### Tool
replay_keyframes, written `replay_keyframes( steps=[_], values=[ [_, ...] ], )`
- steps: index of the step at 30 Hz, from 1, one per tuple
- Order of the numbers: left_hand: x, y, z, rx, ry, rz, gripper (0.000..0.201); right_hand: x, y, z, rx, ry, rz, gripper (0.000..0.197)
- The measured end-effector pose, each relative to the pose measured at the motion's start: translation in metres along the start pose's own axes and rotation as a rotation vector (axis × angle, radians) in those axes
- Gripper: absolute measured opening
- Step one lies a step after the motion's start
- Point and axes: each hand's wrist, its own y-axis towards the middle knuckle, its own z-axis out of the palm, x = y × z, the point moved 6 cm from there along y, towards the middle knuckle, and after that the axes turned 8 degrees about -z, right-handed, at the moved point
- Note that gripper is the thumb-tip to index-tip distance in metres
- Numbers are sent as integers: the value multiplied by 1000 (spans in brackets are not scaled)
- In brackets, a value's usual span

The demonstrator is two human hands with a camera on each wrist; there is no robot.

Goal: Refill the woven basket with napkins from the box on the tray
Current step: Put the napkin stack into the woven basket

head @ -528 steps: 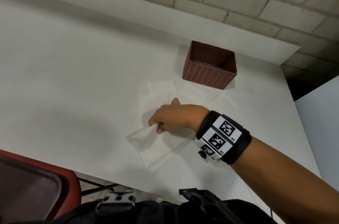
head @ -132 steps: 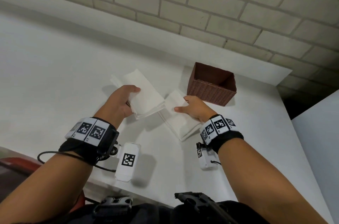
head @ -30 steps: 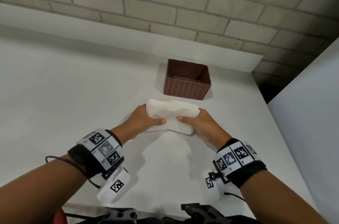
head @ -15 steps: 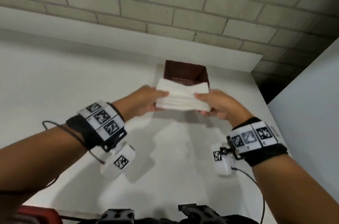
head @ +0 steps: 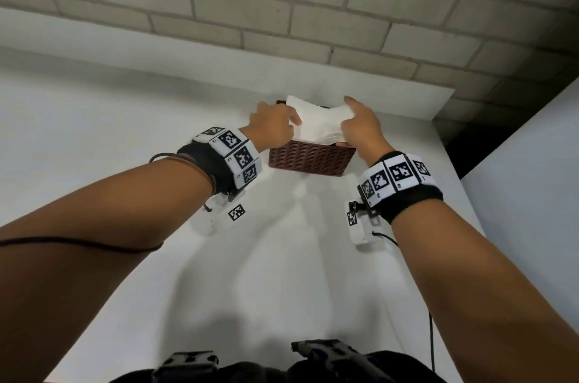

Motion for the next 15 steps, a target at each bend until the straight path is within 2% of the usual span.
replay_keyframes(
  steps=[2, 4, 6, 9, 13, 15],
  values=[
    [2, 0, 3, 27, 108, -10, 34, -1, 4, 5, 17, -64, -16, 55],
    [5, -5, 0, 7, 115, -1, 37, -6, 8, 12, 43, -38, 34, 51],
    [15, -14, -6, -46, 34, 0, 38, -8, 11, 19, 79, -78, 54, 47],
    [40, -36, -13, -133, -113, 21, 36, -6, 13, 30, 179, -271, 46, 39],
    [76, -91, -23, -150, -231, 3, 28, -2, 14, 42, 325, -484, 11, 19],
    [90, -131, -34, -147, -222, -6, 24, -3, 16, 47, 398, -570, 7, 17]
  ],
)
